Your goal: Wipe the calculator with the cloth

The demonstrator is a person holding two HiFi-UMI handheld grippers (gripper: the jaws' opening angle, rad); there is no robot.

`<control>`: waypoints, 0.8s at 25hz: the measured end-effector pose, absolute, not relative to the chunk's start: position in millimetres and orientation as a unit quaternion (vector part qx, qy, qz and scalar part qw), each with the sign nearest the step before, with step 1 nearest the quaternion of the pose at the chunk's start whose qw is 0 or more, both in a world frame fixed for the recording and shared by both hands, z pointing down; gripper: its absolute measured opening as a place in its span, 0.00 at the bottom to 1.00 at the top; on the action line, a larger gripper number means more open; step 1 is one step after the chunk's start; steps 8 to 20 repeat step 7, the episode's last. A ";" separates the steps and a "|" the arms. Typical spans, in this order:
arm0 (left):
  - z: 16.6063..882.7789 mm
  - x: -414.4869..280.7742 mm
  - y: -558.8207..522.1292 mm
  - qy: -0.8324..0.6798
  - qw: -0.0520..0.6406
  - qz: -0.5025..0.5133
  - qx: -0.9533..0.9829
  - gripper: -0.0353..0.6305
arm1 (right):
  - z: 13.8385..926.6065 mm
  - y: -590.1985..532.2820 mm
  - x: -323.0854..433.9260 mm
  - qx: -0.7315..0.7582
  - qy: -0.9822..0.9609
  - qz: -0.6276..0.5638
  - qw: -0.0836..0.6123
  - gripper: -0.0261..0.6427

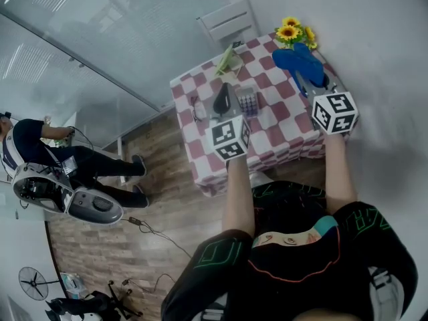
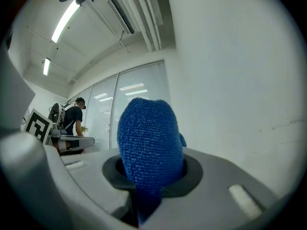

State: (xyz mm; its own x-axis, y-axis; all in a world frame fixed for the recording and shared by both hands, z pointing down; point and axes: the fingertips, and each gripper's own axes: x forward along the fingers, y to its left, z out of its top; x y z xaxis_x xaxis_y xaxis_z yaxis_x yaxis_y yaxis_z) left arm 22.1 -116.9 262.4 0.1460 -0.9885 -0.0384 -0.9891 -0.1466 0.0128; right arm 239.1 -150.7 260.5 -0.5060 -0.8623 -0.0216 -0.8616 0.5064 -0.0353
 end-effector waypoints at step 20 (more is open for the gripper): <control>263.5 30.4 -115.8 0.646 0.011 0.019 -0.763 0.07 | 258.3 -147.3 242.4 -0.497 0.867 -0.001 0.024 0.18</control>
